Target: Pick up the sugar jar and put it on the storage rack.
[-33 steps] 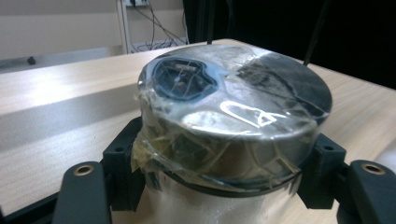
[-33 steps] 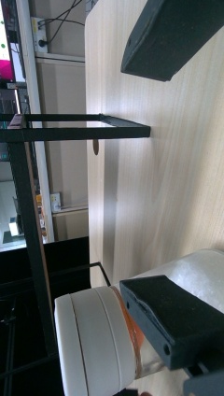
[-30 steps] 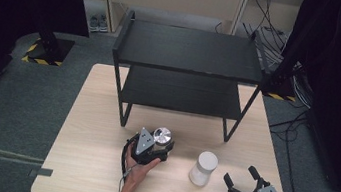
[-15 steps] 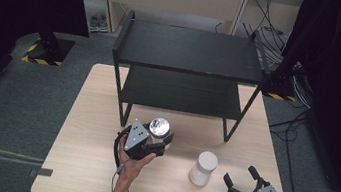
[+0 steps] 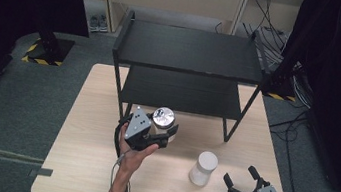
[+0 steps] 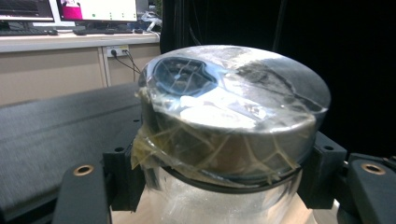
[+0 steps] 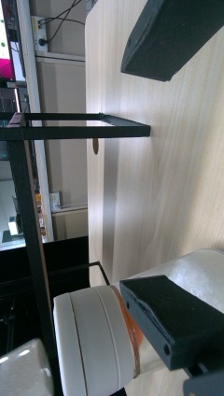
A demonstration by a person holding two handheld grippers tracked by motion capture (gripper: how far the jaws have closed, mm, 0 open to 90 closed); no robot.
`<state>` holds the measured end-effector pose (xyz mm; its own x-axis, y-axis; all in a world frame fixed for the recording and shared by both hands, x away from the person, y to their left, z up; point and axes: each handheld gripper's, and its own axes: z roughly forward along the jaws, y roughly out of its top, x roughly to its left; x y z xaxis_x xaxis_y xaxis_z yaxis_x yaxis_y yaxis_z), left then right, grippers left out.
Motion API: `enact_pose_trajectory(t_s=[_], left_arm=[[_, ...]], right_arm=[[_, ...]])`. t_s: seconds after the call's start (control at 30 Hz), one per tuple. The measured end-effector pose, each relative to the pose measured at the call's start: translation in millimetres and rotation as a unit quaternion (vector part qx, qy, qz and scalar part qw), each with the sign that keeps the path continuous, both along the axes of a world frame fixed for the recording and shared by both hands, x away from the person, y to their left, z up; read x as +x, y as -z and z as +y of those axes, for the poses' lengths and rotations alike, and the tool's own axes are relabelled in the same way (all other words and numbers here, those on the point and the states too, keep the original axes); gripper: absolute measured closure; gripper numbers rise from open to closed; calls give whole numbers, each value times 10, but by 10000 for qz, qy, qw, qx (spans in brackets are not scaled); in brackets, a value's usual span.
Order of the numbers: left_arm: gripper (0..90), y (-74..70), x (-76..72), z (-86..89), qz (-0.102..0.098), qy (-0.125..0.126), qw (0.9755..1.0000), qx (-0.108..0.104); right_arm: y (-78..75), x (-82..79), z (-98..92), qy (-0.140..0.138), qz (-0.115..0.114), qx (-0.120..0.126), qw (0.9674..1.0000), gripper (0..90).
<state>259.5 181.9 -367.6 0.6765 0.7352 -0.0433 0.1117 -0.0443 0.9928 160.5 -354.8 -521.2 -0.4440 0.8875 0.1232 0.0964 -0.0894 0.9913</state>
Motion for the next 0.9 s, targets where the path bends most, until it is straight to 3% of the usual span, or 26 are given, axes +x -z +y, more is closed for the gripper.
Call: enact_pose_trajectory(t_s=[0.37,0.57,0.73,0.9], left_arm=[[308,-356,168,27,179,134,9997,38],[308,-575,177,30,98,171,9997,131],[308,-806,217,29,36,208,9996,167],[308,-1076,285,20,101,195,9994,283]], right_arm=[[-2,2,-3,-3,8,3,10000,4],[-2,3,-3,-7,10,3,10000,4],[-2,2,-1,-5,7,-1,10000,4],[-2,2,-2,-4,9,1,10000,4]])
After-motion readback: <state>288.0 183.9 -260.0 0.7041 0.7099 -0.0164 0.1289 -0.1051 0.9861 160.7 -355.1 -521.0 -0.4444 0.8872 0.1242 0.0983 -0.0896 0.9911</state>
